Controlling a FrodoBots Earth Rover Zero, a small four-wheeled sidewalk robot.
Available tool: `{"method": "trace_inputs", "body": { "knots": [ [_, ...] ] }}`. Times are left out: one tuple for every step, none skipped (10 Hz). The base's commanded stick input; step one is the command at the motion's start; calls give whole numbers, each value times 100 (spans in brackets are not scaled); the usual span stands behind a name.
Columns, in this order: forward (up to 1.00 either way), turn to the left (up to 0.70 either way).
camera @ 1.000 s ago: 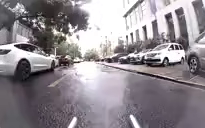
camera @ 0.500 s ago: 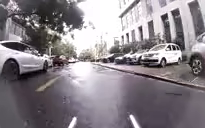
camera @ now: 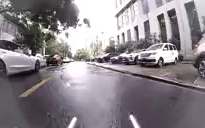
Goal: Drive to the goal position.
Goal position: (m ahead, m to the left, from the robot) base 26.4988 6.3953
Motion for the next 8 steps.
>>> {"method": "trace_inputs", "body": {
  "knots": [
    [70,0],
    [70,0],
    [70,0],
    [70,0],
    [70,0],
    [70,0],
    [70,0],
    [70,0]
  ]
}}
